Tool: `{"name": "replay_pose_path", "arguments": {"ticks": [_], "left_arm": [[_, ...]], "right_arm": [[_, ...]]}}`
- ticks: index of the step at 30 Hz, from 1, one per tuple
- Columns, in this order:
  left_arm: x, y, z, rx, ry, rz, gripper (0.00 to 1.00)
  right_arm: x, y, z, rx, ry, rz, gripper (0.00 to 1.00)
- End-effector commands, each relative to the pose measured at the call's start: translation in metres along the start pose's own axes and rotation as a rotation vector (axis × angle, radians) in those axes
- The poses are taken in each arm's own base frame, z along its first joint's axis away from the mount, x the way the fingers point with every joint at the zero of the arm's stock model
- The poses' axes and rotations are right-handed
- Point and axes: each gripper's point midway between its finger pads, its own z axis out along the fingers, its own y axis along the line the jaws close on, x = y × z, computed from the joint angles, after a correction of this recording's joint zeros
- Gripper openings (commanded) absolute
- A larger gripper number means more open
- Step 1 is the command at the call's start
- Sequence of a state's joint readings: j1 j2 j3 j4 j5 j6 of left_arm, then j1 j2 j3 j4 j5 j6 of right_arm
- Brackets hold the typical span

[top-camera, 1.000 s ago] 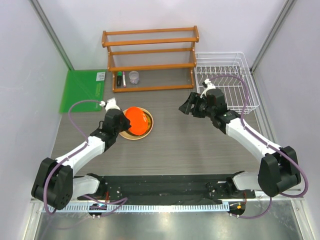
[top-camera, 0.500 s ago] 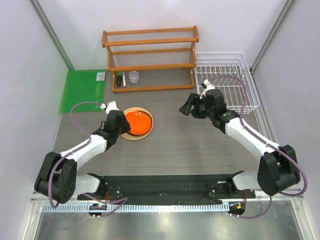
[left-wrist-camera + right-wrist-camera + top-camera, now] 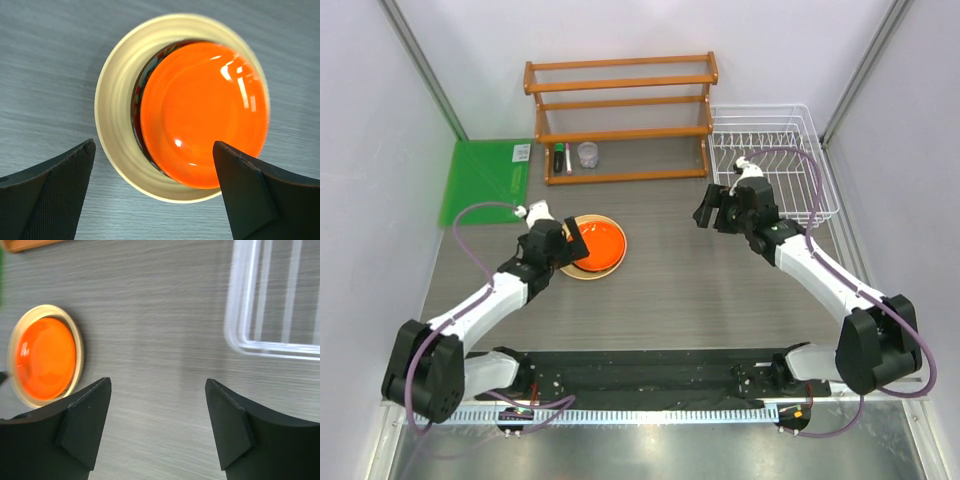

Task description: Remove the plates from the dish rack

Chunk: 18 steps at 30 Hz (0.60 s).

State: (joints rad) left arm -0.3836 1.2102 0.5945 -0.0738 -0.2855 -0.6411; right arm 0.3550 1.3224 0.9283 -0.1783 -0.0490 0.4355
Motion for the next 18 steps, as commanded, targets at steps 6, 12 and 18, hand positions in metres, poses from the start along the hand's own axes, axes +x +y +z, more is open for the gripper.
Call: {"name": "replay_pose_path", "arguments": {"ticks": [6, 12, 18], "left_arm": [[-0.091, -0.024, -0.055, 0.076, -0.237, 0.007, 1.0], [-0.119, -0.026, -0.08, 0.1, -0.344, 0.039, 0.99], [-0.124, -0.011, -0.084, 0.041, -0.398, 0.07, 1.0]], "right_arm": [[-0.057, -0.054, -0.052, 0.296, -0.302, -0.168, 0.93], [-0.06, -0.079, -0.069, 0.407, -0.429, -0.127, 1.0], [-0.045, -0.1, -0.083, 0.459, -0.521, -0.09, 1.0]]}}
